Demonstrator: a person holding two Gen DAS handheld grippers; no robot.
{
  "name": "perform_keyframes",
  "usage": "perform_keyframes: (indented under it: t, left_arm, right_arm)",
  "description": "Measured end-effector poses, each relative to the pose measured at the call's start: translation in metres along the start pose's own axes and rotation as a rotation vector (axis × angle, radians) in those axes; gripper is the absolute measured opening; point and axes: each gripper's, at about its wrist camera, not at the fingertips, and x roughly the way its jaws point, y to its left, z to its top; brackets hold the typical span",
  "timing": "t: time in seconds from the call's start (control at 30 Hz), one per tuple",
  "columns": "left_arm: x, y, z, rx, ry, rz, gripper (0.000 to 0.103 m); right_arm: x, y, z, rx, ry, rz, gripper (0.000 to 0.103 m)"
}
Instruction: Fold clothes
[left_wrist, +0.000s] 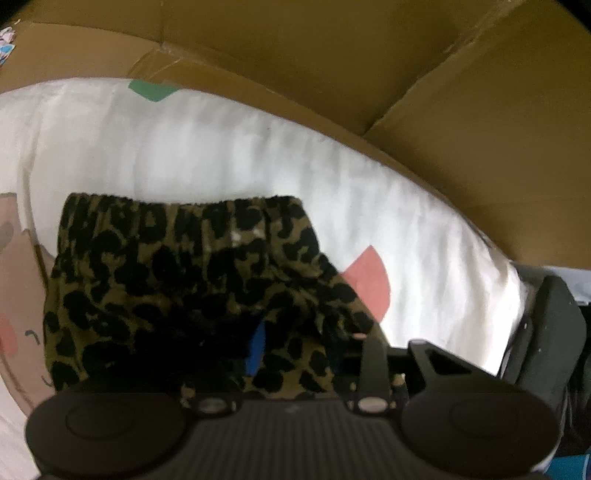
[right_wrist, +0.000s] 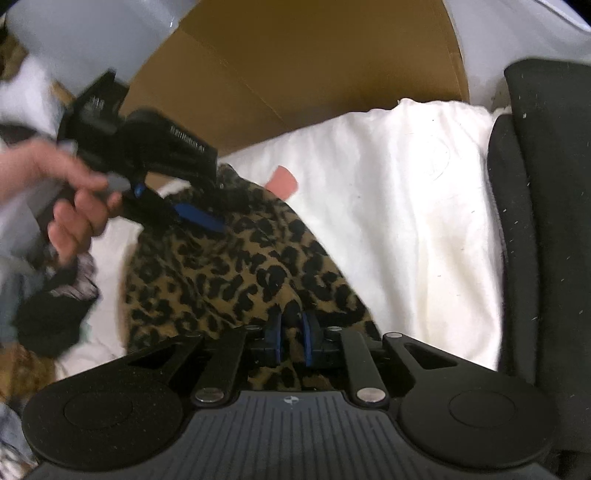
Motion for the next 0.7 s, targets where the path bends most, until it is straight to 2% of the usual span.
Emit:
perform_keyframes:
  t: [0.07,0.1,0.2,0.43,0.5,0.53,0.63,0.7]
  left_arm:
    - [-0.001,0.006,-0.001,-0.016,0.013,-0.007,0.022]
    - [-0.002,0.009,-0.002,-0.024,0.017,-0.01,0.02]
    - [-0.006,0.014,-0.006,-0.009,0.024,-0.003,0.019]
    - [-0.022,0.02,-0.009,0.017,0.028,0.021,0.017]
    - [-0.03,0.017,-0.007,0.033,0.015,0.028,0.018]
    - [-0.034,0.014,-0.005,0.043,0.004,0.033,0.02]
    - [-0.048,0.001,0.0,0.093,-0.038,0.052,0.021]
    - [-0.054,-0.005,0.0,0.113,-0.045,0.045,0.028]
  right_arm:
    - [0.004,-0.001,0.006,0.023,-0.002,0.019,0.023]
    - [0.007,0.0,0.009,0.031,-0.002,0.026,0.023]
    - [0.022,0.003,0.019,0.047,0.013,0.044,0.028]
    - [0.05,0.009,0.028,0.111,0.028,0.07,0.029]
    - [0.049,0.013,0.027,0.101,0.014,0.062,0.017]
    - [0.048,0.015,0.026,0.095,0.006,0.064,0.007]
    - [0.039,0.024,0.023,0.052,-0.027,0.068,0.005]
    - [0.033,0.03,0.02,0.015,-0.046,0.074,0.003]
